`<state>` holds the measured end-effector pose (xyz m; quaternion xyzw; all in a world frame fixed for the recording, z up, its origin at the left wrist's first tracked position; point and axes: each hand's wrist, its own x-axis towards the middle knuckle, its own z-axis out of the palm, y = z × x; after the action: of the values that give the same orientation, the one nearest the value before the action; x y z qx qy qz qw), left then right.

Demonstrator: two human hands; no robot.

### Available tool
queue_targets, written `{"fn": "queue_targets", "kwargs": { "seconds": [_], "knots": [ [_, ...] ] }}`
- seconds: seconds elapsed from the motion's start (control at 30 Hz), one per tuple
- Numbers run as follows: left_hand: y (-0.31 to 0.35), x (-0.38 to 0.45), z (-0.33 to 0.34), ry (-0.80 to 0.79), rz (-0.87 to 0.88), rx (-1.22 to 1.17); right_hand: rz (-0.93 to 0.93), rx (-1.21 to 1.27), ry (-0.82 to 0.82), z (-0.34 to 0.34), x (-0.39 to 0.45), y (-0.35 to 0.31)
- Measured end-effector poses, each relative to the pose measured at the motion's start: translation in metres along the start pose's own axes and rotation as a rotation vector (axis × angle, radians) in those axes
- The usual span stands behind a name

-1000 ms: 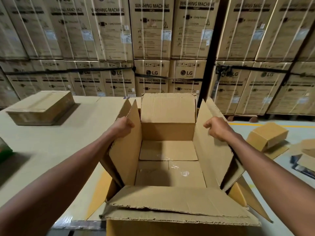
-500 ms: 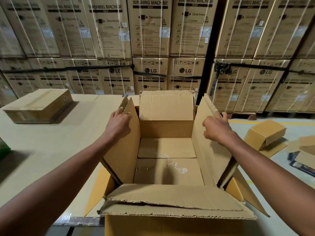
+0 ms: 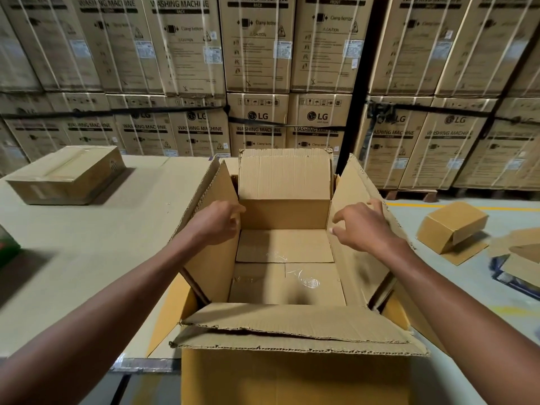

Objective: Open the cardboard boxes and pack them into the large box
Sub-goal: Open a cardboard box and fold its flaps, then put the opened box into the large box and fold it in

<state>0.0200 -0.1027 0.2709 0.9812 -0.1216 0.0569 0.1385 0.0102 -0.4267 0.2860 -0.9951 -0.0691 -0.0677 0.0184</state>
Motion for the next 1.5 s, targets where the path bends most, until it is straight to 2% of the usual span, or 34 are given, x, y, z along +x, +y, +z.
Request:
{"fn": "queue_targets", "kwargs": {
  "seconds": [0.17, 0.3, 0.43, 0.63, 0.73, 0.83, 1.07, 1.2, 1.33, 1.5],
  "knots": [
    [0.016, -0.032, -0.015, 0.055, 0.08, -0.332, 0.069, 0.577, 0.02, -0.016, -0.017, 0.006],
    [0.025, -0.069, -0.023, 0.182, 0.079, -0.6, 0.055, 0.853, 0.034, -0.021, -0.044, -0.001],
    [0.031, -0.111, -0.024, 0.302, 0.011, -0.721, -0.066, 0.981, 0.008, -0.031, -0.072, -0.034],
    [0.017, -0.188, -0.02, 0.452, -0.152, -0.867, -0.221, 1.18, 0.066, -0.04, -0.113, -0.104],
    [-0.006, -0.227, -0.019, 0.56, -0.256, -0.909, -0.3, 1.256, -0.011, -0.033, -0.134, -0.152],
    [-0.035, -0.269, -0.016, 0.666, -0.361, -1.035, -0.371, 1.346, -0.172, -0.026, -0.153, -0.207],
    [-0.11, -0.364, 0.001, 0.629, -0.619, -1.133, -0.388, 1.384, -0.373, 0.031, -0.191, -0.35],
    [-0.152, -0.403, 0.011, 0.63, -0.681, -1.164, -0.318, 1.333, -0.379, 0.086, -0.196, -0.414],
    [-0.197, -0.413, 0.021, 0.599, -0.734, -1.201, -0.227, 1.282, -0.426, 0.128, -0.182, -0.453],
    [-0.264, -0.382, 0.038, 0.481, -0.775, -1.269, -0.145, 1.188, -0.436, 0.179, -0.139, -0.492]
  ]
}}
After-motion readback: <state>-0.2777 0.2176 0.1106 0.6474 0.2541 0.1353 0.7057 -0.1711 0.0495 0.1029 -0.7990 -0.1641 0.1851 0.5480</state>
